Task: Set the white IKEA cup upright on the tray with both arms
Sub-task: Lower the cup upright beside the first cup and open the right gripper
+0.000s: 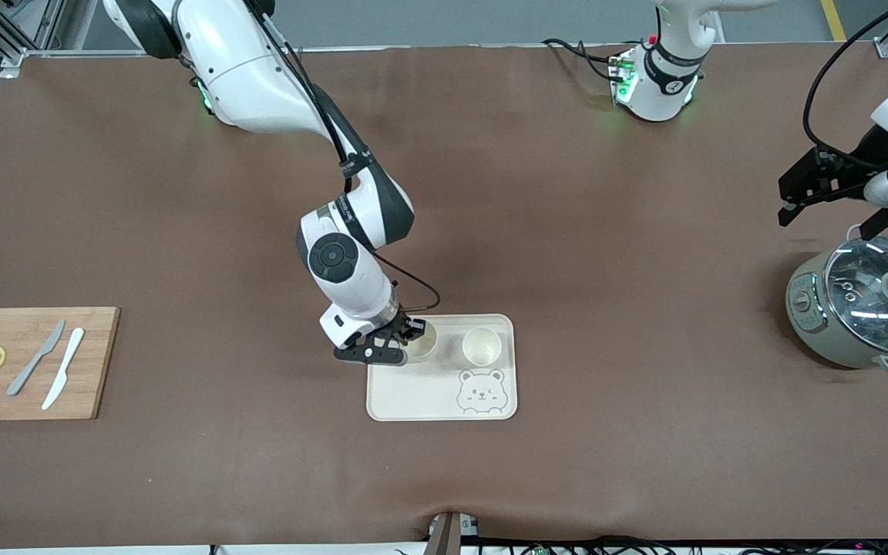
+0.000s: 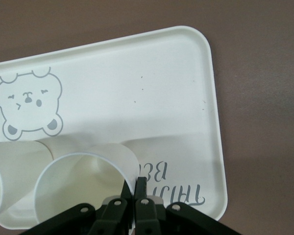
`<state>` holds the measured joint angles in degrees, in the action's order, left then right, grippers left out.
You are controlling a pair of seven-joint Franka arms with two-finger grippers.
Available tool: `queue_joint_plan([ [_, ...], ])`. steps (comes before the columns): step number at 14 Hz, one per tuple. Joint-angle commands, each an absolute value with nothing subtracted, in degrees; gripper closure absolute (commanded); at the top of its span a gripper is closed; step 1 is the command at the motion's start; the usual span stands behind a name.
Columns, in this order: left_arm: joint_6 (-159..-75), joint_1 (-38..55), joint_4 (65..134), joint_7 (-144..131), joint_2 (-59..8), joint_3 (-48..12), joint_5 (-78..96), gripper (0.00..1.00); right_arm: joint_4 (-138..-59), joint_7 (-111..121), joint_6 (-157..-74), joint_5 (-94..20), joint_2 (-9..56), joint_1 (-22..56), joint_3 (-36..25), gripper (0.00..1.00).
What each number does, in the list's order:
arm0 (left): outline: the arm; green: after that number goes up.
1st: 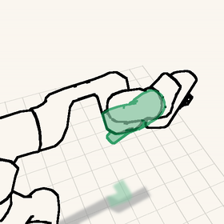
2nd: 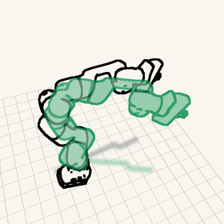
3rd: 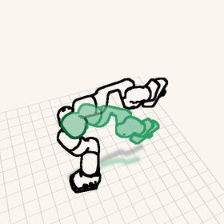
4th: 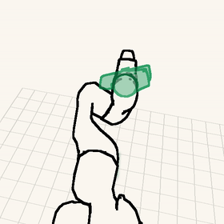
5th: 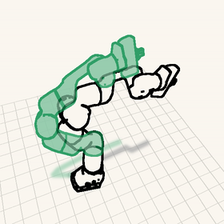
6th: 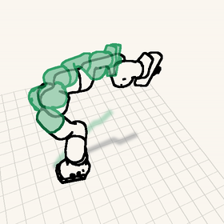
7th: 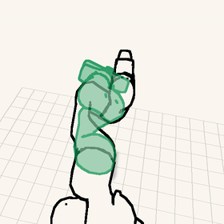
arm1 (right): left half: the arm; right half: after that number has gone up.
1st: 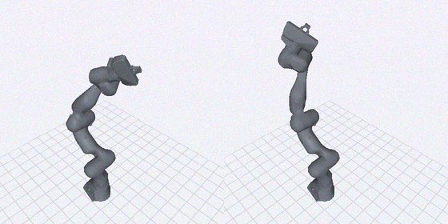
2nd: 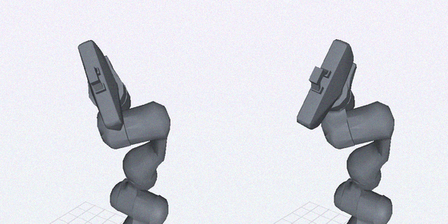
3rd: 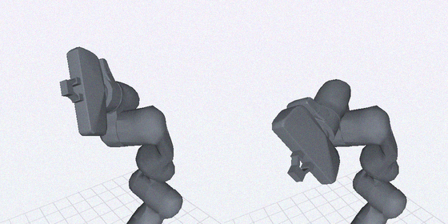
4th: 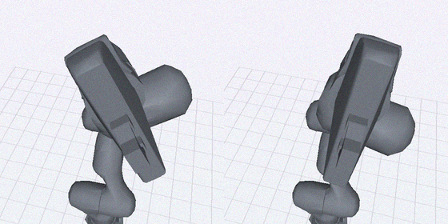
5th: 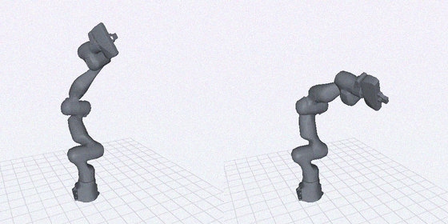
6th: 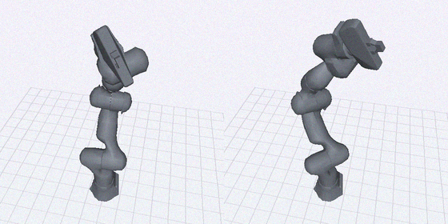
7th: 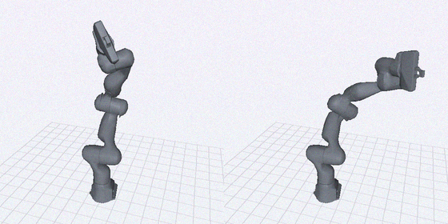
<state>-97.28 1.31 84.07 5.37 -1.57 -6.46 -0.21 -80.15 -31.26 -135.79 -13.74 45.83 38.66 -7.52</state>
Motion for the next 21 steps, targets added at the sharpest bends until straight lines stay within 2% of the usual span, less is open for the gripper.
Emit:
queue_joint_plan([
  [1,-97.6,1.0,83.9,5.1,-1.3,-6.8,-0.4,0.00,-78.8,-32.3,-135.9,-11.9,47.0,39.2,-8.3,1.00],
  [7,-97.7,1.0,83.9,5.1,-1.3,-6.8,-0.4,0.00,-78.9,-32.3,-136.1,-11.2,47.5,38.8,-8.6,1.00],
  [8,-97.6,1.0,83.9,5.1,-1.3,-6.8,-0.4,0.00,-78.8,-32.3,-136.1,-11.2,47.5,38.5,-8.5,0.88],
  [9,-97.6,1.1,84.0,5.1,-1.3,-6.8,-0.4,0.00,-78.8,-32.3,-136.1,-11.2,47.5,38.3,-8.5,0.32],
  [10,-97.6,1.1,84.0,5.1,-1.3,-6.8,-0.4,0.00,-78.8,-32.3,-136.1,-11.2,47.3,38.3,-8.5,0.00],
  [15,-97.6,0.9,84.0,4.7,-2.4,-6.7,-0.2,0.00,-78.7,-32.2,-133.1,-11.6,43.8,38.4,-8.6,0.00],
  [21,-97.4,0.9,84.1,2.0,-3.0,-6.8,2.7,0.00,-78.3,-32.0,-102.1,-11.7,25.3,38.2,-13.3,0.00],
])
